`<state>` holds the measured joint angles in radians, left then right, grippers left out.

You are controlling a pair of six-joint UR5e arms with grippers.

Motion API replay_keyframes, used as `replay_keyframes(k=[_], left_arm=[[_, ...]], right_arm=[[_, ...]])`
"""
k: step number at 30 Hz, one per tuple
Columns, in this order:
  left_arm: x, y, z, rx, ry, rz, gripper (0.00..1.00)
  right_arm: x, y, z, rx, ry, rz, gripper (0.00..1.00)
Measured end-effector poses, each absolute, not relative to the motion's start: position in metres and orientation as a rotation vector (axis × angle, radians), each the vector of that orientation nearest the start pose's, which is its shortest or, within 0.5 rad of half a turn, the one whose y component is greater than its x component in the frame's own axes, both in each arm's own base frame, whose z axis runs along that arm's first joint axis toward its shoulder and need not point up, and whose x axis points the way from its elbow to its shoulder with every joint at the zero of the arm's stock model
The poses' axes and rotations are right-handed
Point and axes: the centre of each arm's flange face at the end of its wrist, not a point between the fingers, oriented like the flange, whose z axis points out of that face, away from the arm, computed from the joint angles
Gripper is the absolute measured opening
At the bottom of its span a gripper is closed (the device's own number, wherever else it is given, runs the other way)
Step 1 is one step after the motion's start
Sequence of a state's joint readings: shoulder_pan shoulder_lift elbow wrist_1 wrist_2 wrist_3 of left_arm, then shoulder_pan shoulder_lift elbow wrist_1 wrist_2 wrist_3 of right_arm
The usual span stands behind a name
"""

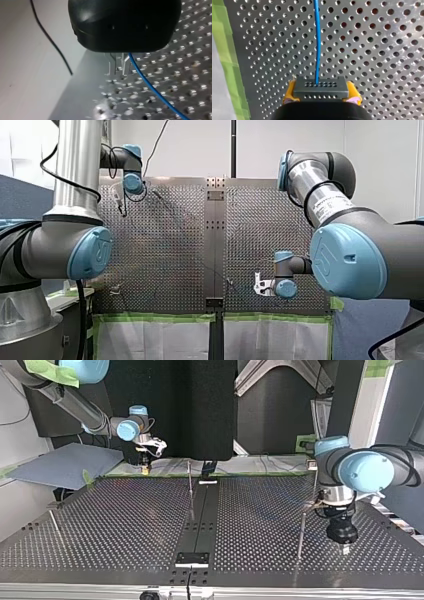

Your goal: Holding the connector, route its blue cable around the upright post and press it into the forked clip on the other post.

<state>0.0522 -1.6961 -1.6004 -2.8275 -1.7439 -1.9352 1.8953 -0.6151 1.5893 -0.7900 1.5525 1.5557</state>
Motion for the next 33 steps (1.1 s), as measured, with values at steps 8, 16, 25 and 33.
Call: replay_keyframes(k=[8,16,25,33], left_arm=[[0.557,-0.091,0.428,-0.406,1.368,-0.173,0.16],[0.553,-0.083,0.401,-0.435,1.366,-0.222,0.16],[0.550,-0.094,0.368,-0.420,1.386,-0.315,0.07],[0.562,-0.106,0.342,-0.405,1.412,-0.415,0.32]], right_arm=[[0.335,-0.570,-0.033,1.620,-1.126,1.334,0.00],[0.336,-0.569,-0.033,1.625,-1.126,1.333,0.00],[0.338,-0.567,-0.034,1.632,-1.125,1.331,0.00],[0.338,-0.566,-0.034,1.634,-1.125,1.330,0.00]])
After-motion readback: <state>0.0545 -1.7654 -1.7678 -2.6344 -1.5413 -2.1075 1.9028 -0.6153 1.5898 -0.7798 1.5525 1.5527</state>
